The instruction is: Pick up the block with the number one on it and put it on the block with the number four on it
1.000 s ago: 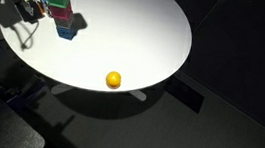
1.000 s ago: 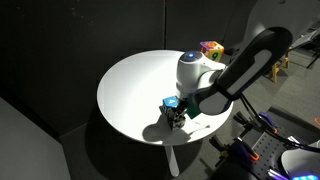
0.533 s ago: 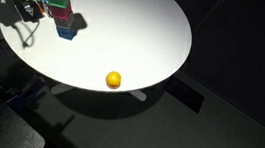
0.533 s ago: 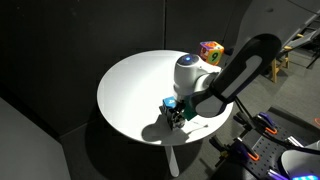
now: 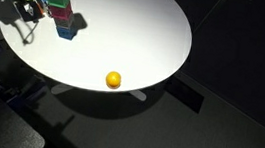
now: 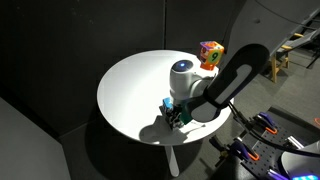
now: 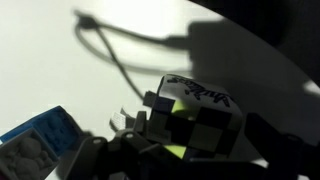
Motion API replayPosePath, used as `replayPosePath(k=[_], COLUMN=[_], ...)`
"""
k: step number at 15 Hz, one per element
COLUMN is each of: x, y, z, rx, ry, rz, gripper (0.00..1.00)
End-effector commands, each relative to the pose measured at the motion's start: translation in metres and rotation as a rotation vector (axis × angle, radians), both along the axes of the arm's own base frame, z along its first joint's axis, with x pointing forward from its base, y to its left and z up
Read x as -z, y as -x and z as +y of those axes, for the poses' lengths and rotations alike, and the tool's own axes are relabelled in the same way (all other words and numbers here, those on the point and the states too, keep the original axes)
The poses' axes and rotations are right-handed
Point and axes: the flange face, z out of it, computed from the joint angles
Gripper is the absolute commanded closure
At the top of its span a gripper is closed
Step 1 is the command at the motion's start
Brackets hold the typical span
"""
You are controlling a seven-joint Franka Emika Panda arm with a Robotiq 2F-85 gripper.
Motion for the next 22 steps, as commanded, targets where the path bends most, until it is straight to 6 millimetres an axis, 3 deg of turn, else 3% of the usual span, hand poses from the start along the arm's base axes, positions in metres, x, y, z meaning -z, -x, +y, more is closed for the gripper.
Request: replayPosePath(k=[1,9,10,11,14,19,22], x=[0.004,0.017,0.018,0.017,0.012,-0.003,-0.018], y=[-0.005,-0.007,-0.007,-0.007,-0.006,0.002,0.007], z=[0.001,-0.009,-0.009,-0.008,-0.005,-0.003,-0.001], rx=[0.003,0.018,0.016,0.011,-0.006,-0.048,-0.053], ry=[0.022,0.048,0.05,0.052,0.054,0.072,0.093], rz=[-0.014,0.013,0.013,0.011,0.017,0.066,0.1], gripper=[0.0,0.0,0.06,0.26,0.49,0.8,0.89])
